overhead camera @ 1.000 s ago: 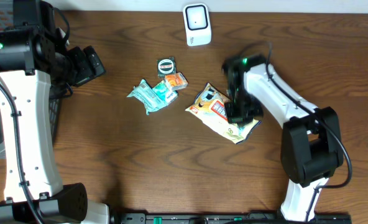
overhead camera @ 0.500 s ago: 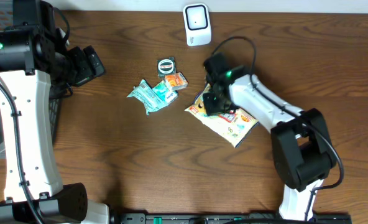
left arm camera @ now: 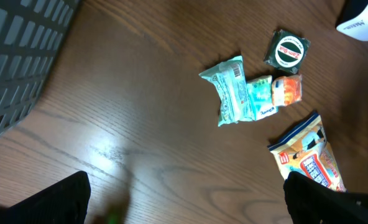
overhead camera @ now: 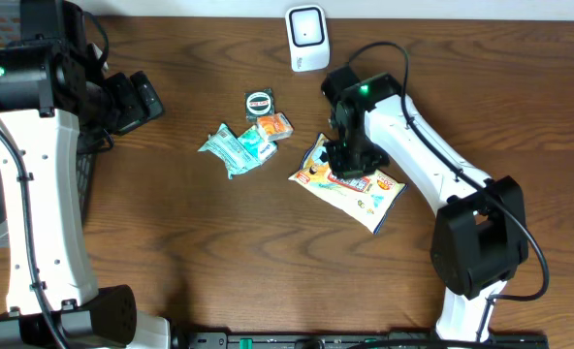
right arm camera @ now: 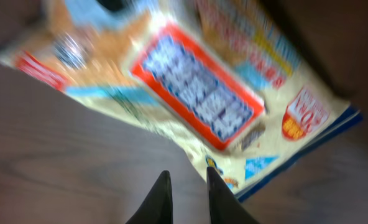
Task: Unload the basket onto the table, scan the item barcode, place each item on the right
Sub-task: 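Lift the yellow bag and turn it over with the right gripper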
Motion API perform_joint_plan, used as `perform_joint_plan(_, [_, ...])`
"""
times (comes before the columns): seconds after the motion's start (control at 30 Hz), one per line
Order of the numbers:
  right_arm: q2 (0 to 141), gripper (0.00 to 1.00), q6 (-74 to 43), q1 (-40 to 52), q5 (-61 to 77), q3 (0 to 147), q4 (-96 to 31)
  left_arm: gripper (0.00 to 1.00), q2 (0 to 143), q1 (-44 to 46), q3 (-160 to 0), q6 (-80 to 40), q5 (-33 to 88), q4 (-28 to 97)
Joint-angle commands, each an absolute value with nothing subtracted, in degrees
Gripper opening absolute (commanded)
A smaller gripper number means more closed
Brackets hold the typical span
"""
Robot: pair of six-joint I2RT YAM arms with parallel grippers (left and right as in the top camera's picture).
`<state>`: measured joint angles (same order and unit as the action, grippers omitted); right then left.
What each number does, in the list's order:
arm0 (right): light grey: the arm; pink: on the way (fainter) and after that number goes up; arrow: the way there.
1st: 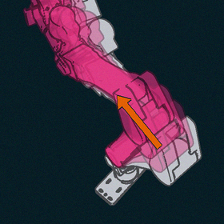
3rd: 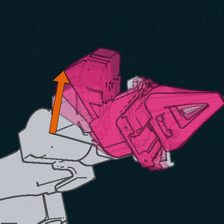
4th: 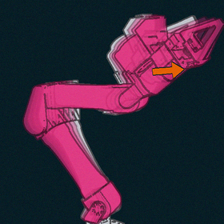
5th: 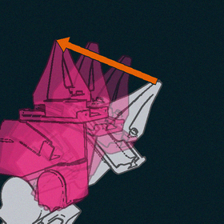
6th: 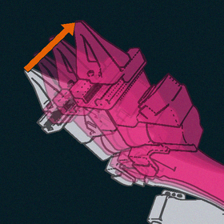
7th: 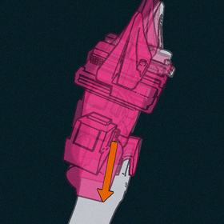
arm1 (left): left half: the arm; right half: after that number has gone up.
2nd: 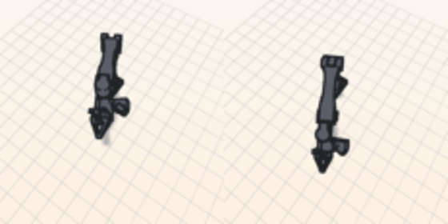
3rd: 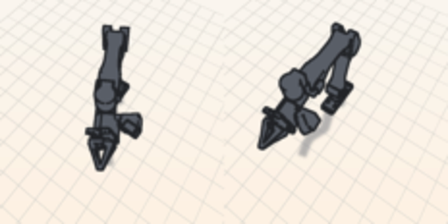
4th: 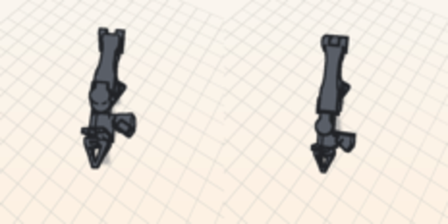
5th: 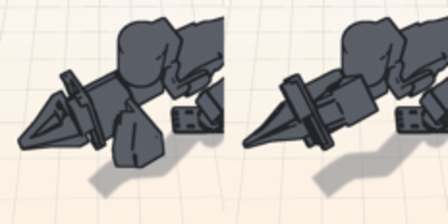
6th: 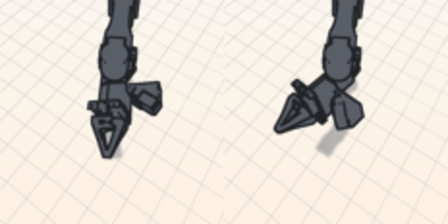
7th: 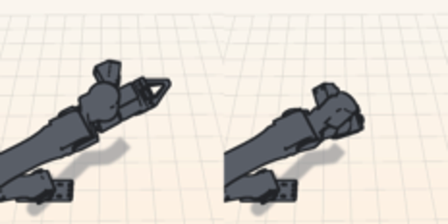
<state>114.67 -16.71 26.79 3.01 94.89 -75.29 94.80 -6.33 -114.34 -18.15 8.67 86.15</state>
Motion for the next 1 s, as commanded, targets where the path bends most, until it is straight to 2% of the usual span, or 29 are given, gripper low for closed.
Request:
perform_joint_plan(0.0, [114.7, 0.12, -15.4, 26.7, 0.8, 89.3, -74.6, 0.98, 94.3, -6.5, -114.8, -18.0, 8.4, 86.3])
perform_joint_plan(0.07, [114.7, 0.14, -16.7, 26.7, -0.8, 84.3, -70.4, 0.97, 94.3, -6.5, -114.8, -18.0, 8.4, 86.3])
perform_joint_plan(0.17, [114.7, 0.03, -19.3, 26.7, -2.0, 78.5, -65.1, 0.98, 94.3, -6.5, -114.8, -18.0, 8.4, 86.3])
perform_joint_plan(0.27, [114.7, 0.03, -23.3, 26.2, -5.9, 77.0, -64.9, 0.98, 94.3, -6.5, -114.8, -18.0, 8.4, 86.3])
perform_joint_plan(0.37, [114.6, 0.08, -21.8, 25.0, -7.4, 81.0, -69.7, 0.98, 94.3, -6.5, -114.8, -18.0, 8.4, 86.3])
perform_joint_plan(0.43, [114.6, 0.16, -19.5, 24.6, -7.3, 85.3, -73.8, 0.98, 94.3, -6.5, -114.8, -18.0, 8.4, 86.3])
perform_joint_plan(0.5, [114.6, 0.30, -17.4, 24.6, -6.3, 89.1, -76.2, 0.97, 94.3, -6.5, -114.8, -18.0, 8.4, 86.3])
perform_joint_plan(0.6, [114.6, 0.64, -11.2, 26.3, 0.3, 93.7, -76.5, 0.98, 94.3, -6.5, -114.8, -18.0, 8.4, 86.3])
perform_joint_plan(0.67, [114.6, 0.84, -9.2, 28.6, -0.1, 94.1, -75.9, 0.98, 94.3, -6.5, -114.8, -18.0, 8.4, 86.3])
perform_joint_plan(0.73, [114.9, 0.94, -8.0, 32.0, -5.7, 93.2, -75.2, 0.98, 94.3, -6.5, -114.8, -18.0, 8.4, 86.3])
perform_joint_plan(0.8, [114.9, 0.99, -8.0, 35.3, -12.1, 91.6, -73.5, 0.98, 94.3, -6.5, -114.8, -18.0, 8.4, 86.3])
perform_joint_plan(0.97, [114.9, 0.99, -8.1, 43.8, -26.2, 84.7, -64.2, 0.97, 94.3, -6.5, -114.8, -18.0, 8.4, 86.3])
